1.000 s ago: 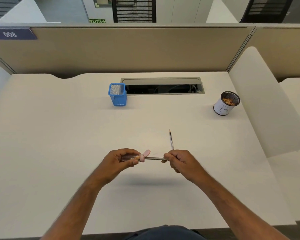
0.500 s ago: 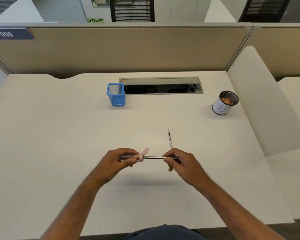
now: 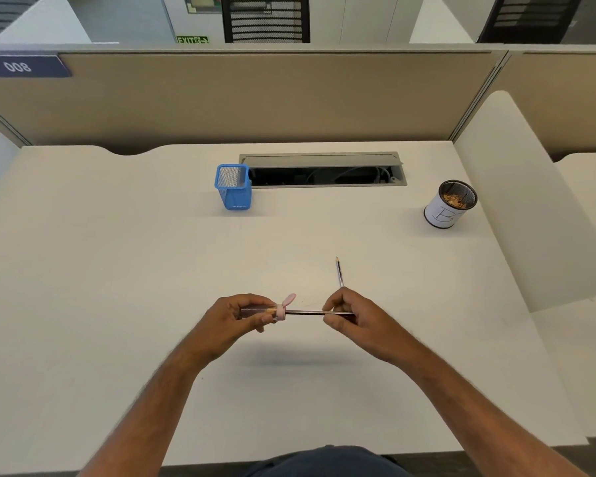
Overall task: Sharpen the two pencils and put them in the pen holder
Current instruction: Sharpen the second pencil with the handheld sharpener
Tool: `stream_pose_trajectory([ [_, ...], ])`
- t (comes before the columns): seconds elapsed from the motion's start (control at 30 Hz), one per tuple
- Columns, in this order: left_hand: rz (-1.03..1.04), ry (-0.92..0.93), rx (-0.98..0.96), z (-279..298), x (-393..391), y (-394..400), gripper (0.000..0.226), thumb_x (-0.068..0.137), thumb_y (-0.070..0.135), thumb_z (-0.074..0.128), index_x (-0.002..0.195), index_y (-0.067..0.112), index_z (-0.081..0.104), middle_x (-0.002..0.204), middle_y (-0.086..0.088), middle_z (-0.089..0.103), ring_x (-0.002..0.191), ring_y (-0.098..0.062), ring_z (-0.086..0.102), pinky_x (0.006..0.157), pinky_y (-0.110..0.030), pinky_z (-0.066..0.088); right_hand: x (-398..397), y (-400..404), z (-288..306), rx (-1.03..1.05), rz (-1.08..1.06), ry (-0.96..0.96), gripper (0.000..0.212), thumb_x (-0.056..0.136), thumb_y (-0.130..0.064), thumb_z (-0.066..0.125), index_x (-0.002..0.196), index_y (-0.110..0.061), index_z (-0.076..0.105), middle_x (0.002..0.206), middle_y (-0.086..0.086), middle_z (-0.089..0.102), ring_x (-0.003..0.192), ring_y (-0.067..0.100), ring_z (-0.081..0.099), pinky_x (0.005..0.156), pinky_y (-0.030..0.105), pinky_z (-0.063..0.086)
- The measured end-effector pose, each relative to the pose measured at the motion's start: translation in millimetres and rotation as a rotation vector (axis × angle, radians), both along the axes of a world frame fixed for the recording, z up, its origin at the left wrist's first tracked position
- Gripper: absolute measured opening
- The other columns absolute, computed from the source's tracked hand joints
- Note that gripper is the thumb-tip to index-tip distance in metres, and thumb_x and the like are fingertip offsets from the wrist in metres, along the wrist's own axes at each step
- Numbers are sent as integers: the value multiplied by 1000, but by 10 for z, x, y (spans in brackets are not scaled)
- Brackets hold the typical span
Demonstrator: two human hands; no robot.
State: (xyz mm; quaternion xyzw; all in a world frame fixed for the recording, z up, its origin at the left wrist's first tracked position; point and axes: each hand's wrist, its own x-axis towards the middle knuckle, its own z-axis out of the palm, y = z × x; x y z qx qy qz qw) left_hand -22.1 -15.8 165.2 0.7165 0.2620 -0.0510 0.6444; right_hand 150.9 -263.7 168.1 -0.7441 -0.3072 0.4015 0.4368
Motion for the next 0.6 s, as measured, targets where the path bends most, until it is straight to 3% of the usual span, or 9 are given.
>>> stream_pose_trajectory([
  [0.17, -13, -10, 6, -29, 3, 17, 20, 97, 26, 78, 116, 21, 82, 111, -2, 85, 99, -30, 75, 96, -39, 61, -61, -1, -27, 41, -96, -115, 6, 102, -23, 70, 99, -29, 70, 86, -7, 71, 74, 15, 68, 76, 33, 56],
  [0.27, 4, -9, -17, -36, 6, 8, 20, 96, 23, 79, 116, 21, 82, 110, -1, 85, 93, -22, 75, 96, -37, 60, -89, -19, -56, 57, -119, -131, 8, 102, -19, 70, 99, -26, 74, 83, -3, 72, 73, 19, 69, 74, 31, 56],
  [0.4, -2, -2, -27, -34, 11, -14, 20, 96, 19, 80, 115, 22, 82, 110, -1, 85, 92, -20, 76, 94, -34, 59, -72, -18, -67, 20, -86, -104, 19, 107, -23, 62, 92, -21, 74, 61, -5, 59, 53, 14, 55, 62, 30, 48],
  [0.47, -16, -4, -20, -29, 15, -23, 19, 96, 18, 80, 114, 25, 83, 109, 0, 85, 90, -16, 75, 93, -32, 59, -26, 13, -55, 5, -99, 7, 29, 109, -26, 58, 89, -13, 74, 55, -1, 49, 46, 15, 44, 54, 30, 40],
  [0.6, -29, -11, 16, -13, 50, 2, 19, 96, 20, 81, 114, 26, 82, 110, 0, 85, 91, -18, 75, 97, -37, 61, 50, 54, -48, -4, -81, 131, 34, 112, -24, 52, 96, -5, 75, 60, 1, 41, 52, 17, 33, 54, 28, 31],
])
